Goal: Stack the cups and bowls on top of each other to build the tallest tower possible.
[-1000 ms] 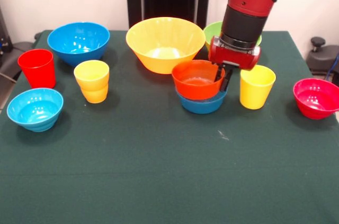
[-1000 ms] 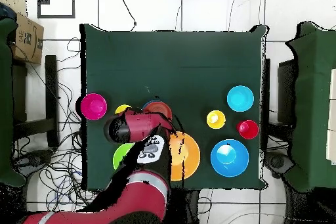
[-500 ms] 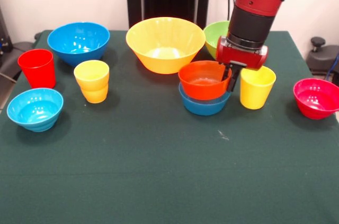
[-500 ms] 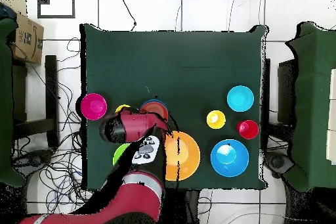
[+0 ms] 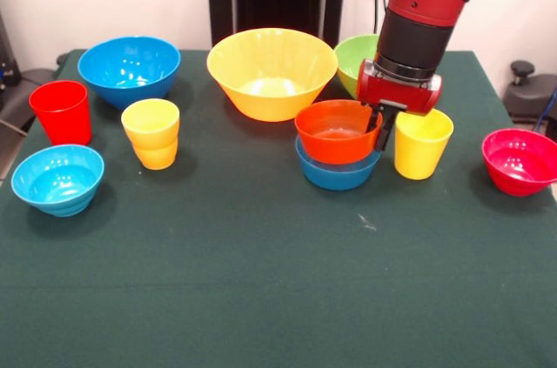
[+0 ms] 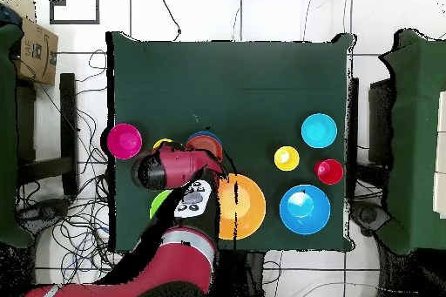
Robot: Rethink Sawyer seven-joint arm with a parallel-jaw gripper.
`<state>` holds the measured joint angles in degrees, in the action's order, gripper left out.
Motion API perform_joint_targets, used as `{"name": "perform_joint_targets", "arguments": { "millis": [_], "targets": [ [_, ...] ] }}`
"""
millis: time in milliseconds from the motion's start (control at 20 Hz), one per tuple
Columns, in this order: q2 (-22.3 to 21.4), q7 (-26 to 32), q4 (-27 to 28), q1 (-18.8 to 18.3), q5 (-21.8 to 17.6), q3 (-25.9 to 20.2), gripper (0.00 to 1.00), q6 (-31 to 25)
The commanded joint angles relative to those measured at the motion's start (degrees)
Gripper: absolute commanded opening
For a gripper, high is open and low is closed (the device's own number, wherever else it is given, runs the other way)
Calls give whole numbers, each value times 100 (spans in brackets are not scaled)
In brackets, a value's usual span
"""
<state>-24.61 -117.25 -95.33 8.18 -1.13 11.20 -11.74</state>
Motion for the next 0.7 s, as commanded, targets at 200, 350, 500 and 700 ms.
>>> {"name": "perform_joint_targets", "arguments": {
  "millis": [200, 350, 500, 700],
  "targets": [
    [330, -680, 190, -33, 150, -464, 0, -213],
    [364, -666, 184, -55, 125, -471, 0, -149],
    [381, -670, 180, -39, 115, -461, 0, -116],
    [385, -721, 140, -8, 134, -468, 0, -61]
  ]
}}
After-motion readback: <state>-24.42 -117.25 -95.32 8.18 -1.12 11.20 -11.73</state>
